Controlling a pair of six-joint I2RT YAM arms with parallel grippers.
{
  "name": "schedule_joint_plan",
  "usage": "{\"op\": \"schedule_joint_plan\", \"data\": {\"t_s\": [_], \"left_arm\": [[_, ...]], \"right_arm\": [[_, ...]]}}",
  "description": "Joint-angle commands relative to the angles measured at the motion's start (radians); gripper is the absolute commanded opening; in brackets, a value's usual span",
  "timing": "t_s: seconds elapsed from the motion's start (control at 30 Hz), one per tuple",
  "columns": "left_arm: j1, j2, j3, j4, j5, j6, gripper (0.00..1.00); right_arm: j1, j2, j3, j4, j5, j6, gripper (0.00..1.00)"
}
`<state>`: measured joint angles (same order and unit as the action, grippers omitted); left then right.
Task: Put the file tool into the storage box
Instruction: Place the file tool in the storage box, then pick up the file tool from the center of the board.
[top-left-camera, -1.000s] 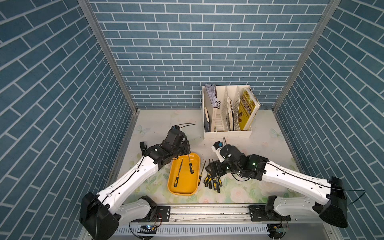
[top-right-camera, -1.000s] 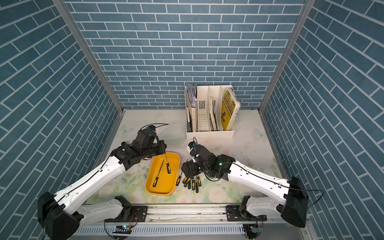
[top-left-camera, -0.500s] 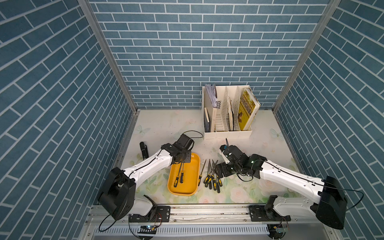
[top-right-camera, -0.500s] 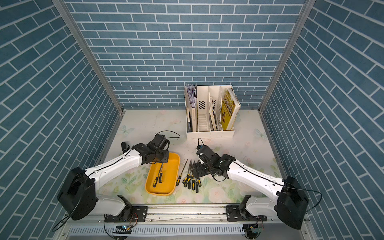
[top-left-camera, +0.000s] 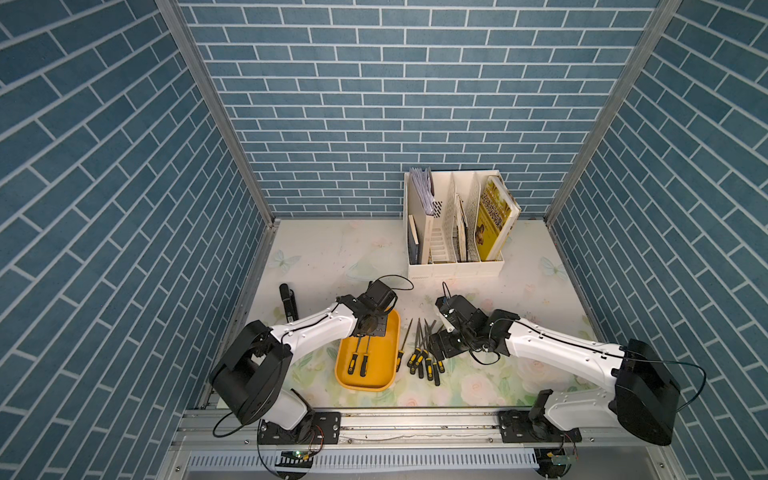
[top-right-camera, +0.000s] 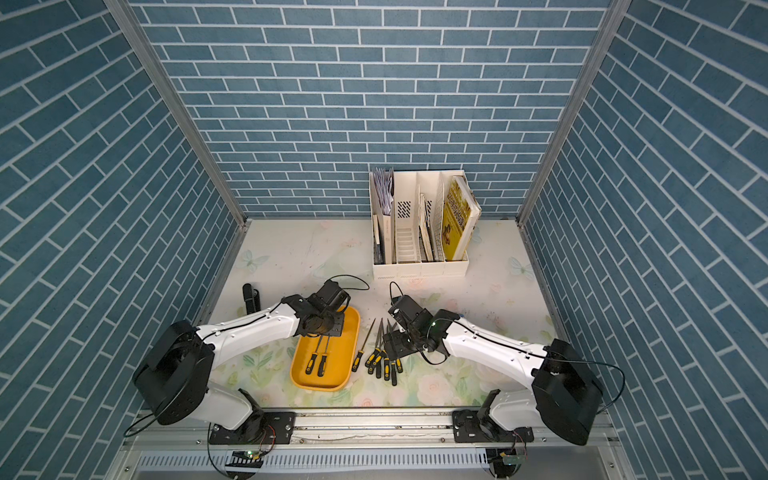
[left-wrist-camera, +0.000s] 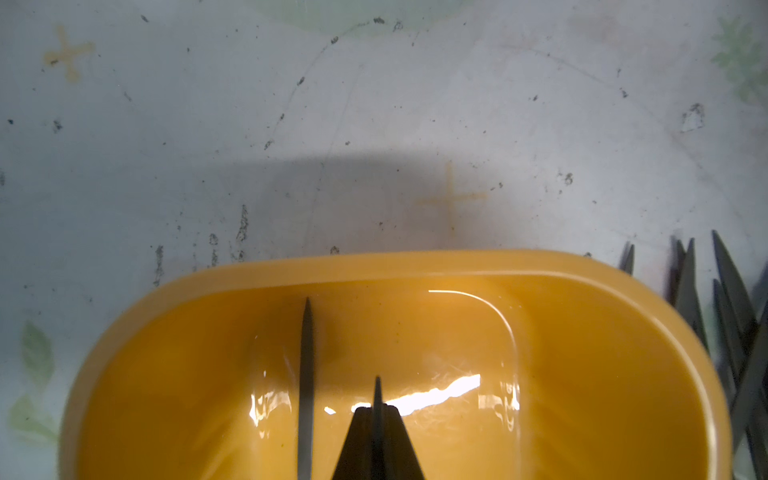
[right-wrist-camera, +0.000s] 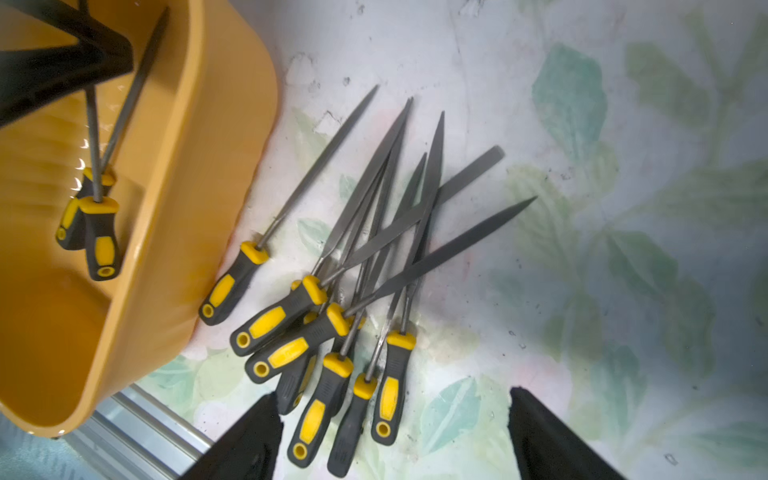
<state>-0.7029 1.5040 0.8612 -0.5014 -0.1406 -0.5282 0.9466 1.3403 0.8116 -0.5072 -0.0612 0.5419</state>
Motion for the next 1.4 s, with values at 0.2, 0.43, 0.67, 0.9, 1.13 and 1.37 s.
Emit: {"op": "schedule_joint_plan", "data": {"t_s": [0.2, 0.43, 0.67, 0.9, 1.13, 1.37], "left_arm": [[-0.007, 0.009, -0.033, -0.017, -0.033, -0.032, 0.43], [-0.009, -0.065, 0.012, -0.068, -0.027, -0.043, 0.45], [-0.013, -0.175, 0.096, -0.124, 0.013, -0.052, 0.47], [-0.017, -0.251, 0.118, -0.149, 0.044, -0.073, 0.48], [-0.018, -0.279, 0.104, -0.158, 0.037, -0.077, 0.48], [-0.018, -0.277, 0.093, -0.155, 0.027, -0.070, 0.48]], "right_arm": [[-0.003, 0.039, -0.046, 0.020, 0.002, -0.031, 0.84], [-0.003, 0.028, -0.081, 0.042, -0.008, -0.024, 0.73], [-0.003, 0.082, -0.095, 0.062, -0.008, -0.040, 0.60], [-0.003, 0.157, -0.059, 0.076, -0.004, -0.060, 0.54], [-0.003, 0.193, -0.061, 0.071, 0.015, -0.061, 0.47], [-0.003, 0.148, -0.106, 0.042, 0.039, -0.056, 0.35]]}}
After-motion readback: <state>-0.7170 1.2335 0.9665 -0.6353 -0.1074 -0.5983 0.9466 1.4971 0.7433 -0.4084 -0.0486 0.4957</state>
